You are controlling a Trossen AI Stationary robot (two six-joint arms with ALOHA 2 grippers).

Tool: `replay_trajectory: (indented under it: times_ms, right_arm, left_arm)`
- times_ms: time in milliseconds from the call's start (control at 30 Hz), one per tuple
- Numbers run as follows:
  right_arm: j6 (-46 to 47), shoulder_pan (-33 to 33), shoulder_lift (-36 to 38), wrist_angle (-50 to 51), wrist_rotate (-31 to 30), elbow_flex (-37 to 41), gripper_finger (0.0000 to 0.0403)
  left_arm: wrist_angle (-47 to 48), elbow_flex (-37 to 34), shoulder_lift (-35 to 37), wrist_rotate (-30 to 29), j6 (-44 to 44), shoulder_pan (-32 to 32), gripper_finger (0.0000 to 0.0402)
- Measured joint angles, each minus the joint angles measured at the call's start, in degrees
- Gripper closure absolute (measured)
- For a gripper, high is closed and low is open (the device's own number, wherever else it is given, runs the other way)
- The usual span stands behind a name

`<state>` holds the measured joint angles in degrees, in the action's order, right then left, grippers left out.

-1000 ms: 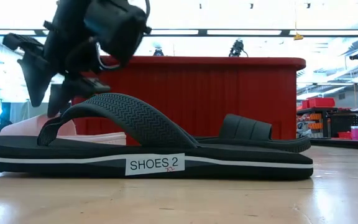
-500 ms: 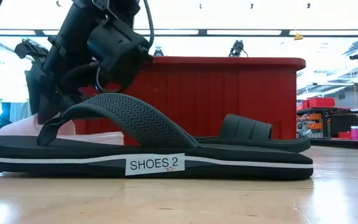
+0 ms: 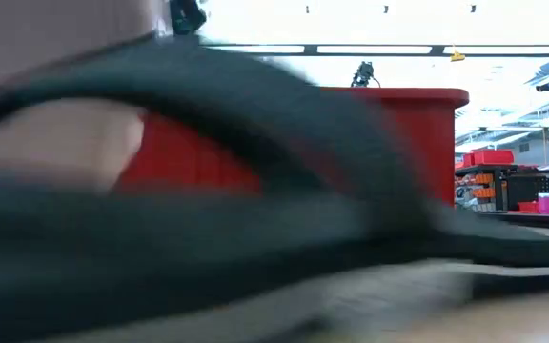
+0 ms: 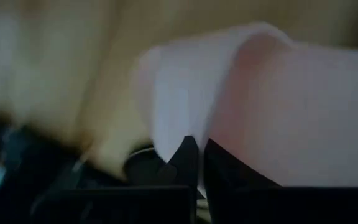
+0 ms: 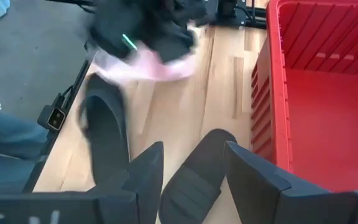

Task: Pick and place slides into bin
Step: Put the pink slide into the red bin

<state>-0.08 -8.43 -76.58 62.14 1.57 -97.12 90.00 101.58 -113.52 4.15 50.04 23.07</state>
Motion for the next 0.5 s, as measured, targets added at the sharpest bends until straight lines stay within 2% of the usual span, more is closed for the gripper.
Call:
replay_trajectory:
  times_ms: [67,167,267,333,400,500]
  right_arm:
    - [0.0,0.0,0.0,0.6,0.0,0.0,0.0230]
    - [0.8,0.0,0.0,1.1,0.0,0.0,0.0230]
    - [4.4,0.0,0.0,1.5,0.2,0.0,0.0230]
    - [7.8,0.0,0.0,1.6,1.4,0.0,0.0230]
    - [11.5,-0.2,0.0,1.9,3.7,0.0,0.0230]
    - [17.1,-1.7,0.0,2.2,6.2,0.0,0.0230]
  left_arm:
    - [-0.1,7.5,0.1,-0.6,-4.2,1.6,0.0391]
    - [0.0,18.7,0.4,-4.8,-4.5,2.0,0.0391]
    - [-0.1,29.2,0.4,-14.9,-4.9,1.2,0.0391]
    - [-0.9,33.7,0.7,-22.8,-8.8,0.4,0.0391]
    - [-6.6,30.9,3.9,-30.0,-19.2,-1.0,0.0391]
    - [-11.1,29.6,5.3,-39.2,-41.8,-4.0,0.0391]
